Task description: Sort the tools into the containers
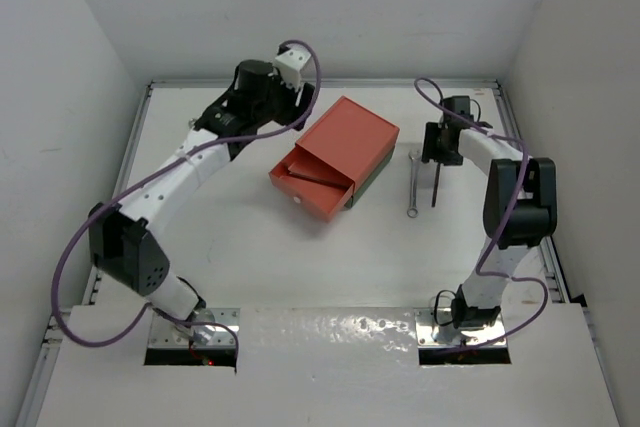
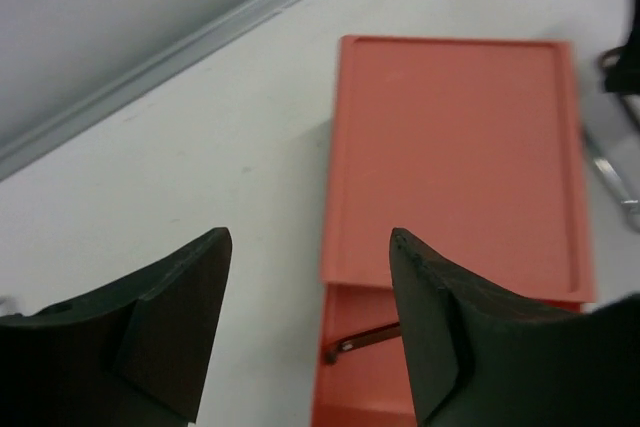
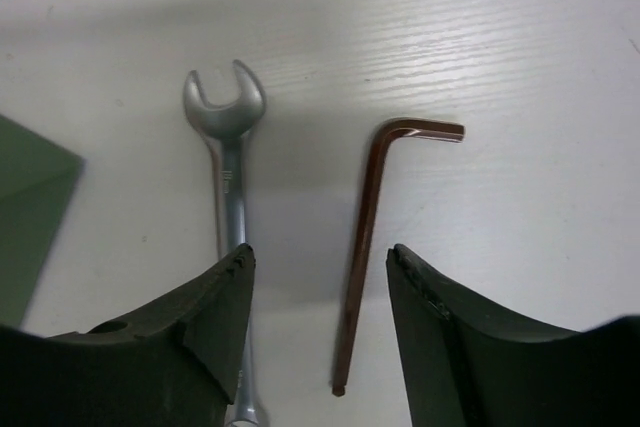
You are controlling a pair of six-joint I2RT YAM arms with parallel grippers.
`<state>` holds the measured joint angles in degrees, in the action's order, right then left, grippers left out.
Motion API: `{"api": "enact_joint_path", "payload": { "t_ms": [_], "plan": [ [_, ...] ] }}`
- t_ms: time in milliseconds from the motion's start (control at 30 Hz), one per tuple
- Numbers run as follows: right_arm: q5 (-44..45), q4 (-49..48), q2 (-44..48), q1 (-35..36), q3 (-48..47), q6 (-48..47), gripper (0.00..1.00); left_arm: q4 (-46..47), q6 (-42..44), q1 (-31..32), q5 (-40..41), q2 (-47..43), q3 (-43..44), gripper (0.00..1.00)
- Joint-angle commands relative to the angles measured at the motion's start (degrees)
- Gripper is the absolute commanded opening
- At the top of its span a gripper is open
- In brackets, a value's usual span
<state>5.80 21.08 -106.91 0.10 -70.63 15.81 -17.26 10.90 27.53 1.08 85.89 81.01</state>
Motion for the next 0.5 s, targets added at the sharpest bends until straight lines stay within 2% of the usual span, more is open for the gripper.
{"api": "enact_joint_path", "payload": {
  "t_ms": [0, 67, 200, 333, 467],
  "plan": [
    [0.9, 1.9, 0.0, -2.2, -1.2, -0.6, 0.56, -6.4, -7.5, -1.3, -15.5, 7.2, 11.5, 0.62],
    [-1.5, 1.2, -1.0, -3.1, 0.0, -0.2, 0.61, -10.1, -6.2, -1.2, -22.7, 13.5, 17.8, 0.69],
    [-3.8, -0.7, -1.5, -3.2, 2.4, -1.0, 0.62, -6.1, -6.2, -1.4, -20.8, 19.0, 19.7, 0.73],
    [-5.5, -2.4, -1.9, -3.2, 4.1, -1.0, 0.55, -3.5, -4.8, -2.0, -15.6, 25.4, 21.5, 0.73],
    [-5.5, -2.1, -2.7, -3.2, 4.7, -1.1, 0.42, -4.8, -4.7, -3.1, -12.9, 30.6, 25.4, 0.7]
  ]
}}
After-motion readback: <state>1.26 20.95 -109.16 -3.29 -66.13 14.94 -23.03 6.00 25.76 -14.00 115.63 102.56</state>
